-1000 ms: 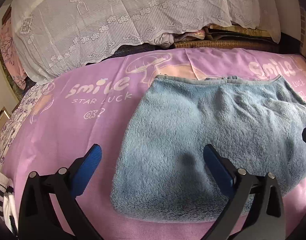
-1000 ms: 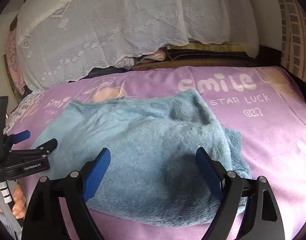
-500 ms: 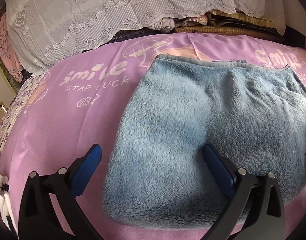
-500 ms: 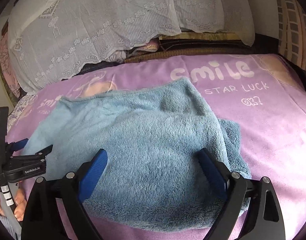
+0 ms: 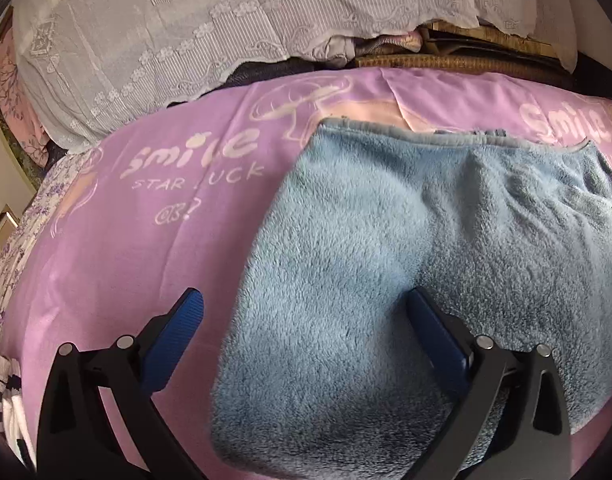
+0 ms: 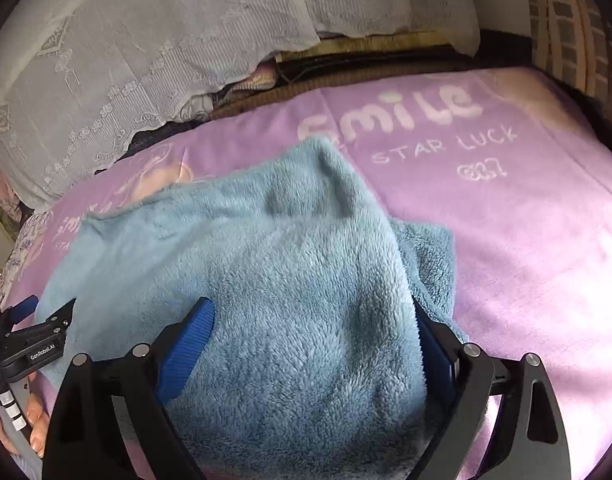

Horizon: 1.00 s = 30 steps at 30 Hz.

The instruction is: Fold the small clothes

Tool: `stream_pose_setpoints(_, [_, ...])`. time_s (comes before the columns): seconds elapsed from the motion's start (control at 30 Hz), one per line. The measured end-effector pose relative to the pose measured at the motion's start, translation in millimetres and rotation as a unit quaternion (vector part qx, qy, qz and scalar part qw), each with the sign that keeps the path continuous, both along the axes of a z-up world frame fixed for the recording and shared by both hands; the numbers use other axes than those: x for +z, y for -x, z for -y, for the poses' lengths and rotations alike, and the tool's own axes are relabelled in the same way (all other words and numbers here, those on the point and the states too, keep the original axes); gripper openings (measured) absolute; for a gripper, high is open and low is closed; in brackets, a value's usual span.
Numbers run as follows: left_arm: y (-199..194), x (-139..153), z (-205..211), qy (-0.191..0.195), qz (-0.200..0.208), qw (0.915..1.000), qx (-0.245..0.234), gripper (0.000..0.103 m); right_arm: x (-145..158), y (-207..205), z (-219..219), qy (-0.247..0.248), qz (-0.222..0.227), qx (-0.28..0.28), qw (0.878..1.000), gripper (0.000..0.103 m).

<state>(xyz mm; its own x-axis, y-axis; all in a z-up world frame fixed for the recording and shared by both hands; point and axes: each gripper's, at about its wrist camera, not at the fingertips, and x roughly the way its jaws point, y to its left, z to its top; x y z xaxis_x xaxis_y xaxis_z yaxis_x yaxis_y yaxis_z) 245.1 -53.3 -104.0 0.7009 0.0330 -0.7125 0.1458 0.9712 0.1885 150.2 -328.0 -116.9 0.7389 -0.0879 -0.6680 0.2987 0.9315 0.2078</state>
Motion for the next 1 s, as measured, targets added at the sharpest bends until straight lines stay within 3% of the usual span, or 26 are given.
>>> stream_pose_setpoints(0.33, [11,10,-1,-0.005,0.032,0.9995,0.002,0.099,25,22,-18,0.028,0.077,0.014,0.997,0.093])
stream_pose_setpoints(0.43, [13,13,-2,-0.001,0.038,0.9993,0.003,0.099,24,19,-31,0.052,0.067,0.031,0.996,0.093])
stream_pose_setpoints(0.57, [12,10,1,-0.008,0.034,0.9994,0.0,0.099,12,8,-44,0.099,0.02,0.029,0.994,0.095])
stream_pose_setpoints(0.7, [8,5,1,-0.01,0.021,0.9997,-0.001,0.099,10,8,-42,0.095,0.016,0.026,0.995,0.096])
stream_pose_setpoints(0.87, [10,8,0,-0.011,0.029,0.9995,0.001,0.099,25,25,-40,0.082,0.076,0.025,0.993,0.095])
stream_pose_setpoints(1.0, [15,15,-2,-0.004,0.046,0.9989,0.001,0.099,36,34,-61,0.116,0.115,0.059,0.985,0.095])
